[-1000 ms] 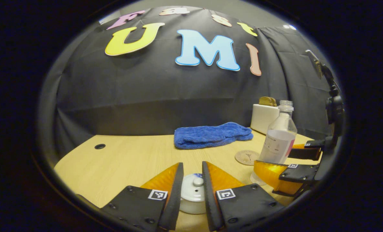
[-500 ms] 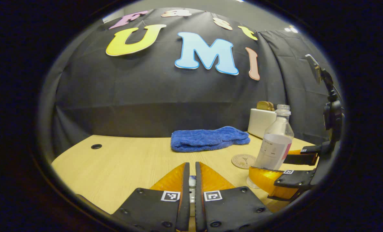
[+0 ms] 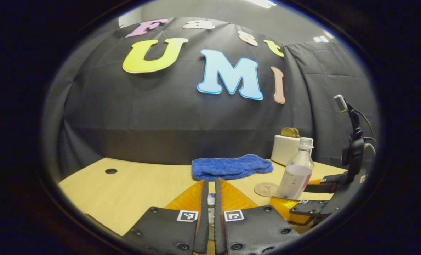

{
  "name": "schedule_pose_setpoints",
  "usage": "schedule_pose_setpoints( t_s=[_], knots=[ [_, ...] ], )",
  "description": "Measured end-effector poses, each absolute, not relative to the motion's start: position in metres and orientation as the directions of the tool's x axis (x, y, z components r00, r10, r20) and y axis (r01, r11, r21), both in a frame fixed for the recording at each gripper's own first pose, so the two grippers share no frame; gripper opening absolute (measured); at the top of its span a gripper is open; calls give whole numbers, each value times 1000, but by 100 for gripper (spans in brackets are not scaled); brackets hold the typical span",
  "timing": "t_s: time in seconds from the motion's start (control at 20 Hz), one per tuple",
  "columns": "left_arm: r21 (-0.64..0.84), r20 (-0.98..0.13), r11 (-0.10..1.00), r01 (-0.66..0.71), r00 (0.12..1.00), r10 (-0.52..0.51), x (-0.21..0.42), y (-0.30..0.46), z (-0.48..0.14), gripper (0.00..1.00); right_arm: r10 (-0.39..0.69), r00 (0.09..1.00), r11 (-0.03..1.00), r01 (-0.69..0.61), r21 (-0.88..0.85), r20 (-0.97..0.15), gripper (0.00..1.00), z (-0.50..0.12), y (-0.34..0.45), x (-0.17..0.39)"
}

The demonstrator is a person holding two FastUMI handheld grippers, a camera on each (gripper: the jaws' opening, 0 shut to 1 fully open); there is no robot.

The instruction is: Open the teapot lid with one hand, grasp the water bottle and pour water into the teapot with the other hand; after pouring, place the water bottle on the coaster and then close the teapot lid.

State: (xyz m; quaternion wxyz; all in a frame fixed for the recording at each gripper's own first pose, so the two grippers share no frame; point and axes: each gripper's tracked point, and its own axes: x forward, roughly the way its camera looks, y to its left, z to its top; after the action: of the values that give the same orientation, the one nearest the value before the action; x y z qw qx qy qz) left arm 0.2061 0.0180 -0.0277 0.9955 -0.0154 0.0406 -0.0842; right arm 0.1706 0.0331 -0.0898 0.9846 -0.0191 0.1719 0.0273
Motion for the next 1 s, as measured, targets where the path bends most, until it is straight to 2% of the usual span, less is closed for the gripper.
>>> schedule_pose_setpoints(
  t_s=[0.3,0.8,0.95,1.0],
  knots=[
    [-33,-72,995,93,993,-96,190,94,-27,13,22,945,999,-29,-16,-327,96,-88,32,175],
    [-38,-45,999,-38,998,36,159,201,-22,13,-18,962,993,-14,-115,-271,95,-78,28,177],
    [-78,-28,995,-58,998,56,154,218,-20,14,-23,964,993,-9,-118,-267,89,-78,27,179],
    [-91,-20,994,-61,998,59,152,221,-18,14,-24,962,993,-7,-114,-271,84,-78,26,179]
  ],
)
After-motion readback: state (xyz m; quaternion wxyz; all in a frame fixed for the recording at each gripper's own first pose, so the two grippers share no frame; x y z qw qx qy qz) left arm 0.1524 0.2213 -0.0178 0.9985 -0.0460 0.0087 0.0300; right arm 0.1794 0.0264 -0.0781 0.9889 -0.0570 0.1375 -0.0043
